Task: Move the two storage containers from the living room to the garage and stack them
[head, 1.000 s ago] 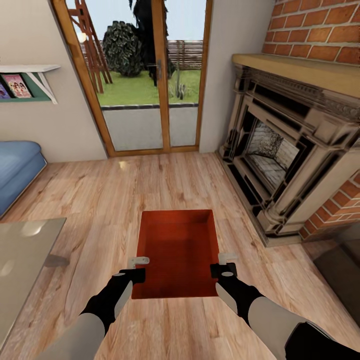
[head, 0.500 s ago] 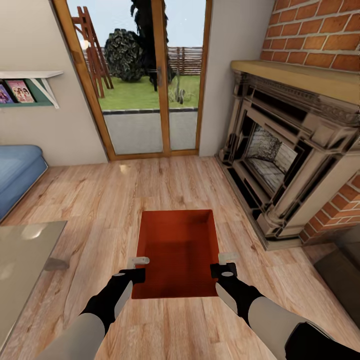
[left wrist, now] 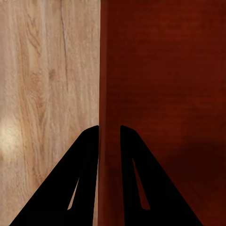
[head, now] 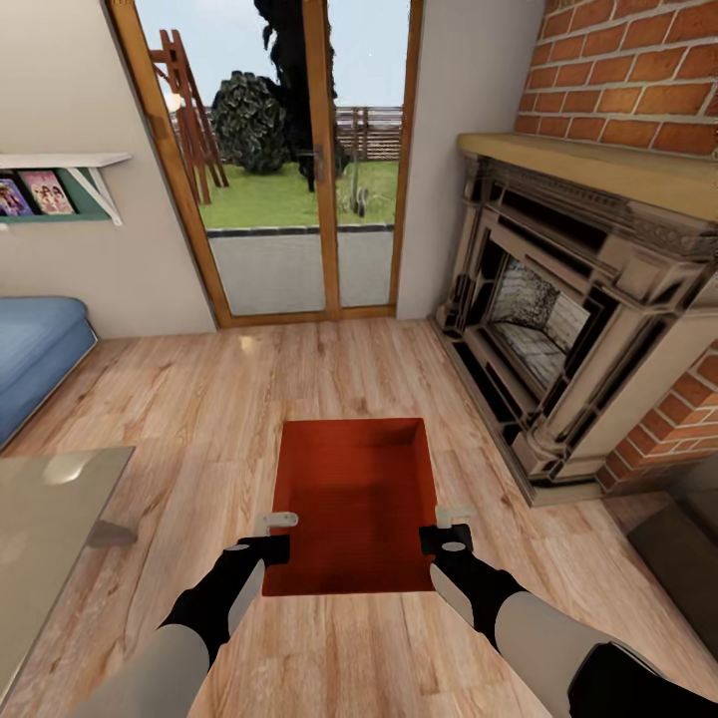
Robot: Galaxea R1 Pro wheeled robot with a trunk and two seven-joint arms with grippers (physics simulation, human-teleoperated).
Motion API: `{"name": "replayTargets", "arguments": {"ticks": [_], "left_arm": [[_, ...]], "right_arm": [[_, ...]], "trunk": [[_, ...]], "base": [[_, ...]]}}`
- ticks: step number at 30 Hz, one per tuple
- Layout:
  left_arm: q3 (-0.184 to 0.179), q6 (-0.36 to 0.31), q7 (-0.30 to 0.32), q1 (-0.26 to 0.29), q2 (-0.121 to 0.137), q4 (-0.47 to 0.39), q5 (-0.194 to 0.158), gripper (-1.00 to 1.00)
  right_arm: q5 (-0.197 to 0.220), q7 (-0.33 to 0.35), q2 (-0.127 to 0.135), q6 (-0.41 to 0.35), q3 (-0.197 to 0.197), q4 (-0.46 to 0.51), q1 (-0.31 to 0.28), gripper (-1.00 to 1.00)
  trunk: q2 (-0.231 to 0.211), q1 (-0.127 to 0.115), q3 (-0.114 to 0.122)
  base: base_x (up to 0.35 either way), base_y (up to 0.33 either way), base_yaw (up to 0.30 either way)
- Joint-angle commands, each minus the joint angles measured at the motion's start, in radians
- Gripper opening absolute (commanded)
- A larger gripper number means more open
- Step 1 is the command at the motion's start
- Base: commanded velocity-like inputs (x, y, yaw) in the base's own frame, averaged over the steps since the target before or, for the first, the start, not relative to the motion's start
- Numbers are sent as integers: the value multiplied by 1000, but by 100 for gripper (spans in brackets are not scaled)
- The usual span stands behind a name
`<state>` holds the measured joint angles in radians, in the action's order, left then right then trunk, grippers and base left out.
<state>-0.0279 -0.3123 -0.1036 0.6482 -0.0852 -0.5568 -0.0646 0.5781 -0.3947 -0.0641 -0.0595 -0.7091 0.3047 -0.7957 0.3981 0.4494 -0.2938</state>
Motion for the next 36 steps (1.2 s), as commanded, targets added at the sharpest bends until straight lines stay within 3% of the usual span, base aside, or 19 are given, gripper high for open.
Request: {"name": "replayTargets", "arguments": {"ticks": [1,9,36], "left_arm": [[5,27,-16,1,-1,-5,26,-100],[8,26,-15,1,-1,-40,26,-100],[8,19,-7,1,0,-41,26,-100]], "right_arm": [[29,-9,-2,-6,-10,1,0,-100],[29,-8,-2,-6,-10,1,0,-100],[29,-9,0,-6,-10,1,0,-100]], "trunk": [[2,1,0],[2,1,12],[2,1,55]], "base": [[0,0,0],[0,0,0],[0,0,0]]}}
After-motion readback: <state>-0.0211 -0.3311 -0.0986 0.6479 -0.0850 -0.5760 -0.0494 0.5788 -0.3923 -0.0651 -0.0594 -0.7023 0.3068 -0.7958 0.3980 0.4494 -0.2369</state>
